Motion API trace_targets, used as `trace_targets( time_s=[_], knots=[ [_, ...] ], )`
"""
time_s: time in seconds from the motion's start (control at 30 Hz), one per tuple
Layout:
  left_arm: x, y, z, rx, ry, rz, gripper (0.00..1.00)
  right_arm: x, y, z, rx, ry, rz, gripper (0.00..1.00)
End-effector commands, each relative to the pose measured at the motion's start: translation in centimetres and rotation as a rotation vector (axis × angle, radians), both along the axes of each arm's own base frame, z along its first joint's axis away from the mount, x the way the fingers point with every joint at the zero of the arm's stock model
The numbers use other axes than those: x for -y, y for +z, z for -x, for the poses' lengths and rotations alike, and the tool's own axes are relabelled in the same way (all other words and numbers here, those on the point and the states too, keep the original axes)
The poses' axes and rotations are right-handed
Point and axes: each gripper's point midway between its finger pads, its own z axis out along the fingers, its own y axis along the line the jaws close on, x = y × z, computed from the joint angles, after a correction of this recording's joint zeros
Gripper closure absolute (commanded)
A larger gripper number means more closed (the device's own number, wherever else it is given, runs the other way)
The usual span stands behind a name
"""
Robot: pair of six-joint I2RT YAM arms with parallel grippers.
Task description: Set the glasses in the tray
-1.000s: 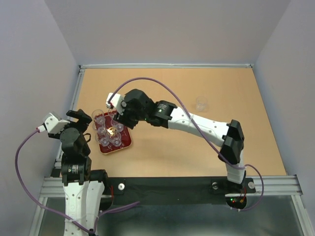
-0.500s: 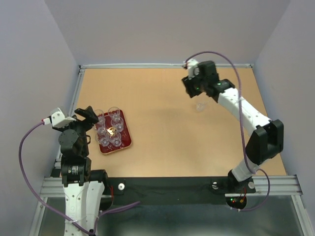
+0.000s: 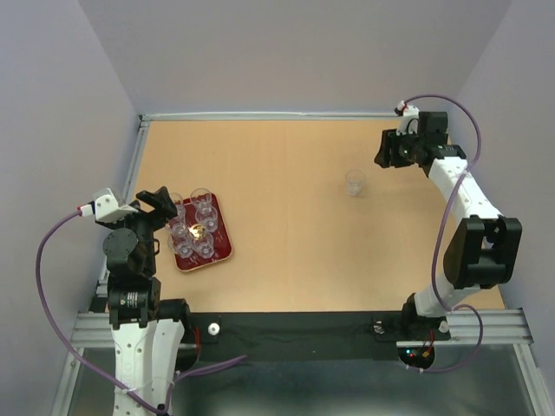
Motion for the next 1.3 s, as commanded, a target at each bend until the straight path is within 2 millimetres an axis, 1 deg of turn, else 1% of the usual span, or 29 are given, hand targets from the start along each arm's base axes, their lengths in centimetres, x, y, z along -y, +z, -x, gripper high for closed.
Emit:
trace_targets(
  time_s=[0.0, 0.13, 0.17, 0.3, 0.4, 0.5, 0.53, 0.6, 0.63, 0.7, 0.73, 0.77, 0.8, 0.93, 1.0, 1.03, 1.07, 1.13, 1.23, 1.27],
  knots=[
    [0.2, 1.5, -0.2, 0.06, -0.017, -0.026, 0.12, -2.6, -0.6, 0.3, -0.024, 0.097, -0.121, 0.44],
    [0.3, 1.5, -0.3, 0.06, -0.022, -0.026, 0.12, -3.2, -2.1, 0.2, -0.072, 0.112, -0.157, 0.45],
    [0.3, 1.5, -0.3, 0.059, -0.022, -0.026, 0.12, -3.4, -2.8, 0.0, -0.092, 0.118, -0.166, 0.45],
    [0.1, 1.5, -0.2, 0.059, -0.013, -0.026, 0.12, -3.8, -3.8, -0.4, -0.127, 0.124, -0.193, 0.46],
    [0.1, 1.5, -0.2, 0.058, -0.013, -0.027, 0.12, -3.5, -5.3, -1.0, -0.161, 0.108, -0.188, 0.47],
    [0.2, 1.5, -0.2, 0.059, -0.014, -0.026, 0.12, -3.2, -6.4, -1.4, -0.185, 0.094, -0.174, 0.48],
    [0.1, 1.4, -0.2, 0.057, -0.013, -0.026, 0.12, -3.1, -7.3, -1.4, -0.206, 0.088, -0.17, 0.48],
    [0.1, 1.6, -0.1, 0.06, -0.013, -0.026, 0.12, -2.9, -8.0, -1.5, -0.22, 0.081, -0.161, 0.5],
    [0.1, 1.6, -0.1, 0.062, -0.013, -0.026, 0.12, -2.9, -8.6, -1.6, -0.231, 0.081, -0.159, 0.53],
    [0.1, 1.6, -0.1, 0.062, -0.011, -0.026, 0.12, -2.9, -9.1, -1.6, -0.245, 0.082, -0.16, 0.55],
    [0.1, 1.6, -0.1, 0.062, -0.011, -0.026, 0.12, -2.9, -9.1, -1.7, -0.246, 0.082, -0.158, 0.56],
    [0.1, 1.6, -0.1, 0.06, -0.011, -0.026, 0.12, -2.9, -9.4, -1.8, -0.254, 0.079, -0.156, 0.6],
    [0.1, 1.6, -0.1, 0.063, -0.011, -0.026, 0.12, -2.8, -9.5, -1.8, -0.255, 0.076, -0.15, 0.61],
    [0.1, 1.5, -0.1, 0.059, -0.013, -0.026, 0.12, -2.5, -9.8, -2.2, -0.258, 0.066, -0.124, 0.69],
    [0.2, 1.6, -0.1, 0.061, -0.014, -0.027, 0.12, -2.6, -10.2, -2.3, -0.26, 0.068, -0.094, 0.82],
    [0.1, 1.6, -0.1, 0.06, -0.013, -0.026, 0.12, -2.5, -10.1, -2.4, -0.257, 0.066, -0.085, 0.82],
    [0.1, 1.5, -0.1, 0.058, -0.013, -0.027, 0.12, -2.3, -10.2, -2.5, -0.257, 0.065, -0.075, 0.87],
    [0.1, 1.6, -0.1, 0.06, -0.013, -0.026, 0.12, -3.3, -10.2, -2.4, -0.251, 0.096, -0.035, 0.93],
    [0.1, 1.6, -0.1, 0.063, -0.013, -0.026, 0.12, -3.8, -10.0, -2.3, -0.234, 0.124, 0.027, 0.99],
    [0.2, 1.6, -0.1, 0.062, -0.014, -0.026, 0.12, -4.6, -9.6, -2.1, -0.215, 0.163, 0.052, 1.0]
  ],
)
